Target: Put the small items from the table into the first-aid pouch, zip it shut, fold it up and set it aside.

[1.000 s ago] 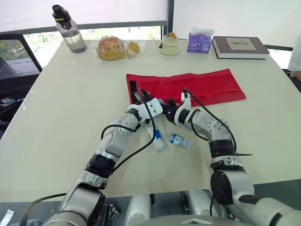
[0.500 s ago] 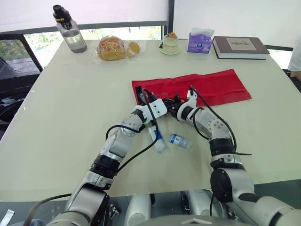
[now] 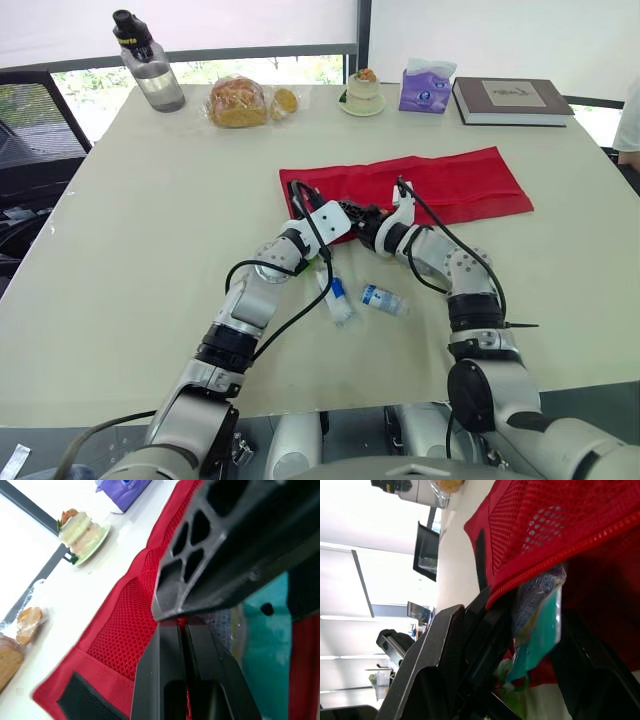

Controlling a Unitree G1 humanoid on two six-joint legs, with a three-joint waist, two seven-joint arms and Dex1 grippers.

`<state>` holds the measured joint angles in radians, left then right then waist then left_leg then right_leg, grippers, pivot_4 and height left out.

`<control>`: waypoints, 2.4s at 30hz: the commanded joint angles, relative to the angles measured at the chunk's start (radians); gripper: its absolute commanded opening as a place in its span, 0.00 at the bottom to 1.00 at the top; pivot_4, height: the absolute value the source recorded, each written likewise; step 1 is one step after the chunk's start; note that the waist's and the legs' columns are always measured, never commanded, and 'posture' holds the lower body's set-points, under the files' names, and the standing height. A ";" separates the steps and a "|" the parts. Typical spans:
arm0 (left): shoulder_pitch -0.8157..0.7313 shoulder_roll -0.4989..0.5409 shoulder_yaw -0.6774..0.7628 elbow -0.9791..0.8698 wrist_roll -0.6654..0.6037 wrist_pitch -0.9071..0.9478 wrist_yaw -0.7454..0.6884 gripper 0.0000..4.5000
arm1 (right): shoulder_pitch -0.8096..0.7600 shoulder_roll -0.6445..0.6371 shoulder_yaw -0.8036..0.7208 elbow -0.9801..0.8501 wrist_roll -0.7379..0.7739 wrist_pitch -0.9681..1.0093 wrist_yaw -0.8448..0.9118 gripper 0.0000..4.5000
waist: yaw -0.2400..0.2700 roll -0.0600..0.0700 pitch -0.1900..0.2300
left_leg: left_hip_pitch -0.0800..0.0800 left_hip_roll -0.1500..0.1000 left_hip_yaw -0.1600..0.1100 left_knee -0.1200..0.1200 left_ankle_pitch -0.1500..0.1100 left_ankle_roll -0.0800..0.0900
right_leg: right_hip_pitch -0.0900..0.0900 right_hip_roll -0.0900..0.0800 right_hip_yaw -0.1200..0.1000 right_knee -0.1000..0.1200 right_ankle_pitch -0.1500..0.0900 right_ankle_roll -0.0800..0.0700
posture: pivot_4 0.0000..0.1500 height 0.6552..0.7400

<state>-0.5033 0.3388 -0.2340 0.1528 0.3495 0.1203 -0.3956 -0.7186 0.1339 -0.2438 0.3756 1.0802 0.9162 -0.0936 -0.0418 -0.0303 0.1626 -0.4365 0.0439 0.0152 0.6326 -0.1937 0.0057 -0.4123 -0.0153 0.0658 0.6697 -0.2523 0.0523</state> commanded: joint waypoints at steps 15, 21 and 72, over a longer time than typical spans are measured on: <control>-0.008 -0.007 0.035 -0.009 -0.073 0.004 -0.001 0.00 | 0.122 -0.058 0.008 -0.243 -0.041 0.086 0.031 0.19 | 0.000 0.000 0.000 | 0.000 0.000 0.000 0.000 0.000 0.000 | 0.000 0.000 0.000 0.000 0.000 0.000 | 1.00 1.00; -0.002 -0.012 0.047 -0.014 -0.130 0.012 -0.043 0.00 | 0.145 -0.137 0.060 -0.324 -0.103 0.100 0.097 0.19 | 0.000 0.000 0.000 | 0.000 0.000 0.000 0.000 0.000 0.000 | 0.000 0.000 0.000 0.000 0.000 0.000 | 1.00 1.00; -0.043 -0.019 0.101 0.088 -0.379 0.024 -0.271 0.00 | -0.138 -0.158 0.498 0.175 -0.998 -0.576 0.521 0.02 | 0.000 0.000 0.000 | 0.002 -0.001 0.000 0.001 0.000 0.000 | 0.000 0.000 0.000 0.002 0.000 0.000 | 1.00 1.00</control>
<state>-0.5443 0.3273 -0.1100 0.2826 -0.0240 0.1624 -0.6498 -0.8188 -0.0470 0.2878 0.5424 0.0847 0.3883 0.4466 -0.0414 -0.0303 0.1626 -0.4343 0.0428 0.0153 0.6336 -0.1935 0.0055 -0.4120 -0.0152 0.0662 0.6722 -0.2524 0.0522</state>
